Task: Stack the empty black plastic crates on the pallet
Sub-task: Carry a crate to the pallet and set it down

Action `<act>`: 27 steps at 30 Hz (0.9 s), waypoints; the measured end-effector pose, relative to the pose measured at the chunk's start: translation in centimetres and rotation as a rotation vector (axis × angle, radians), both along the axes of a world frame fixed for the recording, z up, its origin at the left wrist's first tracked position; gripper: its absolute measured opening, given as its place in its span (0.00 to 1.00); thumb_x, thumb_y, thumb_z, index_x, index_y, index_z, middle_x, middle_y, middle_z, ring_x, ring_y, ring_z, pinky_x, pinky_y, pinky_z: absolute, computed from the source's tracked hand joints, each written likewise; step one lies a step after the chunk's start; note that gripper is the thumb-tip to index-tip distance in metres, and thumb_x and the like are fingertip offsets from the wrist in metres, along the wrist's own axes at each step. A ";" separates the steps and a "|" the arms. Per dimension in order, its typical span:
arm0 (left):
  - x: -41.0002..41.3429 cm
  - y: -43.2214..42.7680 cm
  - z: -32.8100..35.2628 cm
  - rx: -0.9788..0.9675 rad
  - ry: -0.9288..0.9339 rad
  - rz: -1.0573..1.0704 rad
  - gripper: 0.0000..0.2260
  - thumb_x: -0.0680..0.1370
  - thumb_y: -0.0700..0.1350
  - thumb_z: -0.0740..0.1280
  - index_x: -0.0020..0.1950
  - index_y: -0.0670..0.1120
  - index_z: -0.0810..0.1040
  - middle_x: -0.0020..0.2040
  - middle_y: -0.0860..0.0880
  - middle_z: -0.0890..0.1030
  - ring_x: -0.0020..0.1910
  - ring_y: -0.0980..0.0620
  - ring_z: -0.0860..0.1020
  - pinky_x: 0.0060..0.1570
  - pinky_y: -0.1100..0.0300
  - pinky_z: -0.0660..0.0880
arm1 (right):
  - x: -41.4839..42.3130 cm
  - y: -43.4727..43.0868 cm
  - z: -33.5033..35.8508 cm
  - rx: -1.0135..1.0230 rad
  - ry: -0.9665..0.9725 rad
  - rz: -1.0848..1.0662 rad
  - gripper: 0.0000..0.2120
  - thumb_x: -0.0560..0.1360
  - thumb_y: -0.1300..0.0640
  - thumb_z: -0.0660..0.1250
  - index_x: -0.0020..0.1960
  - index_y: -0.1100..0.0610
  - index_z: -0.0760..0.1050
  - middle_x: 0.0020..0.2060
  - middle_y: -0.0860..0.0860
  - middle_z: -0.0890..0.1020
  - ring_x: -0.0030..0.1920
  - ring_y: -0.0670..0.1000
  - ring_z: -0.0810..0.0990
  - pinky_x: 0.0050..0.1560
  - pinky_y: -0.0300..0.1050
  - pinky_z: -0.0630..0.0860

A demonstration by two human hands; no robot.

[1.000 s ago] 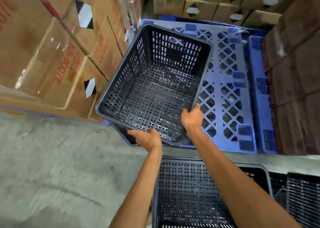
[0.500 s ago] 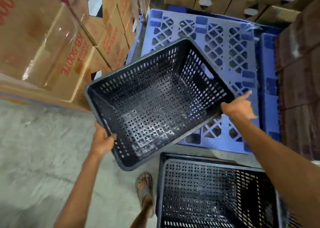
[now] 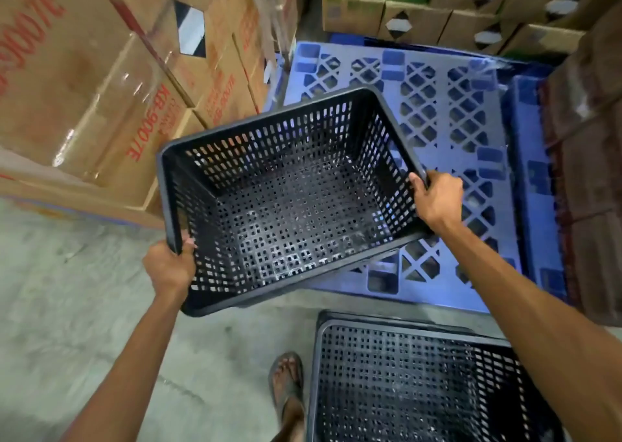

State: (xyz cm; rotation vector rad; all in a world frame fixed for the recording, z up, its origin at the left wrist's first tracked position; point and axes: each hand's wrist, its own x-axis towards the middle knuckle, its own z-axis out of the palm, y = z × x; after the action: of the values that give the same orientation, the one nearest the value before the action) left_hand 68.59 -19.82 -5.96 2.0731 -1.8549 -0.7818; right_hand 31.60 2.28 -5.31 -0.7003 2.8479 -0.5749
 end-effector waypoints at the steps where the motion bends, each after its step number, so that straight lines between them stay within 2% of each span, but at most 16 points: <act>1: 0.1 -0.1 0.4 -0.028 -0.006 -0.030 0.16 0.76 0.45 0.69 0.47 0.30 0.80 0.45 0.29 0.82 0.47 0.32 0.81 0.44 0.45 0.73 | 0.2 0.8 0.4 -0.018 0.027 -0.006 0.20 0.80 0.48 0.59 0.39 0.63 0.74 0.22 0.52 0.67 0.24 0.55 0.67 0.28 0.46 0.59; 3: -0.2 0.3 2.1 -0.074 0.041 -0.088 0.15 0.76 0.44 0.68 0.51 0.31 0.81 0.46 0.30 0.83 0.47 0.37 0.82 0.41 0.51 0.71 | 1.0 3.2 2.2 -0.067 0.101 -0.021 0.19 0.80 0.49 0.59 0.37 0.60 0.70 0.22 0.52 0.67 0.26 0.56 0.66 0.31 0.47 0.57; 5: -0.5 0.1 3.8 -0.134 0.122 -0.160 0.15 0.76 0.46 0.68 0.55 0.36 0.82 0.46 0.34 0.84 0.41 0.53 0.83 0.37 0.58 0.72 | 1.7 5.9 4.5 -0.131 0.165 -0.056 0.19 0.80 0.49 0.59 0.35 0.60 0.68 0.21 0.52 0.66 0.25 0.57 0.64 0.32 0.49 0.51; 6: -0.5 0.3 5.0 -0.151 0.165 -0.200 0.16 0.75 0.50 0.67 0.56 0.40 0.83 0.45 0.37 0.85 0.39 0.57 0.83 0.37 0.60 0.75 | 2.1 7.7 6.0 -0.152 0.194 -0.077 0.20 0.80 0.49 0.60 0.34 0.60 0.68 0.21 0.54 0.67 0.25 0.58 0.63 0.34 0.49 0.49; 7: -0.5 0.5 6.0 -0.174 0.201 -0.245 0.18 0.74 0.54 0.66 0.56 0.43 0.83 0.45 0.38 0.85 0.40 0.54 0.84 0.39 0.58 0.79 | 2.5 9.6 7.7 -0.167 0.211 -0.101 0.20 0.80 0.50 0.60 0.34 0.60 0.68 0.22 0.58 0.70 0.26 0.62 0.65 0.35 0.48 0.47; 8: -0.5 1.0 7.2 -0.177 0.228 -0.281 0.20 0.73 0.57 0.65 0.57 0.45 0.82 0.46 0.39 0.85 0.43 0.47 0.85 0.44 0.51 0.81 | 3.0 11.8 9.5 -0.179 0.234 -0.124 0.20 0.80 0.50 0.60 0.33 0.60 0.67 0.23 0.61 0.72 0.28 0.65 0.69 0.36 0.47 0.47; 10: -0.7 2.9 9.7 -0.187 0.238 -0.338 0.19 0.74 0.56 0.66 0.57 0.46 0.82 0.47 0.40 0.85 0.46 0.42 0.84 0.48 0.43 0.80 | 4.1 16.0 12.9 -0.183 0.274 -0.174 0.20 0.80 0.49 0.60 0.33 0.59 0.65 0.23 0.61 0.71 0.31 0.68 0.73 0.36 0.48 0.49; 12: -1.1 6.0 12.2 -0.183 0.265 -0.394 0.16 0.74 0.52 0.66 0.58 0.46 0.82 0.45 0.42 0.85 0.46 0.41 0.84 0.49 0.43 0.80 | 5.6 20.4 15.5 -0.179 0.275 -0.217 0.22 0.80 0.48 0.60 0.32 0.60 0.66 0.22 0.59 0.69 0.32 0.68 0.72 0.36 0.48 0.51; 15: 0.1 13.0 15.7 -0.160 0.261 -0.488 0.15 0.75 0.50 0.67 0.57 0.44 0.82 0.40 0.40 0.83 0.41 0.40 0.83 0.41 0.51 0.79 | 8.8 28.2 18.8 -0.136 0.272 -0.272 0.22 0.80 0.48 0.60 0.33 0.62 0.67 0.29 0.67 0.76 0.33 0.68 0.74 0.36 0.48 0.49; 18: 2.7 20.7 17.4 -0.121 0.167 -0.509 0.13 0.76 0.48 0.67 0.54 0.41 0.83 0.35 0.35 0.82 0.31 0.47 0.79 0.34 0.52 0.70 | 12.8 35.7 20.2 -0.092 0.236 -0.304 0.21 0.79 0.50 0.62 0.33 0.63 0.70 0.31 0.70 0.78 0.34 0.69 0.77 0.35 0.50 0.57; 20: 4.6 25.5 17.5 -0.121 0.076 -0.536 0.15 0.76 0.49 0.67 0.48 0.36 0.82 0.34 0.32 0.81 0.31 0.42 0.80 0.31 0.51 0.69 | 15.5 40.1 20.0 -0.049 0.215 -0.336 0.21 0.79 0.51 0.62 0.34 0.66 0.73 0.32 0.71 0.79 0.34 0.70 0.78 0.34 0.49 0.60; 22: 6.5 29.4 17.3 -0.103 0.023 -0.539 0.16 0.76 0.48 0.68 0.44 0.33 0.81 0.35 0.32 0.81 0.35 0.35 0.81 0.33 0.54 0.68 | 18.0 44.1 19.2 -0.051 0.163 -0.359 0.20 0.78 0.50 0.62 0.34 0.64 0.73 0.30 0.69 0.79 0.32 0.68 0.78 0.34 0.46 0.59; 24: 8.5 32.2 16.4 -0.046 0.009 -0.522 0.17 0.76 0.48 0.68 0.41 0.33 0.80 0.33 0.32 0.81 0.34 0.35 0.81 0.32 0.53 0.70 | 19.9 47.4 18.0 -0.062 0.103 -0.369 0.19 0.78 0.48 0.60 0.33 0.59 0.71 0.27 0.66 0.78 0.29 0.65 0.78 0.32 0.45 0.59; 27: 10.7 35.7 14.7 0.014 0.009 -0.526 0.21 0.75 0.54 0.66 0.43 0.34 0.81 0.31 0.37 0.82 0.31 0.40 0.82 0.31 0.50 0.77 | 21.8 50.8 16.3 -0.029 0.061 -0.380 0.21 0.77 0.46 0.58 0.33 0.60 0.72 0.26 0.65 0.77 0.28 0.64 0.78 0.30 0.46 0.62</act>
State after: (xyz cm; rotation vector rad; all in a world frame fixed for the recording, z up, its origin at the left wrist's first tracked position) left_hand 79.33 15.91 8.77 1.5877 -2.4299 -0.9123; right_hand 53.37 53.11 11.00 -0.1781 3.0543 -0.6546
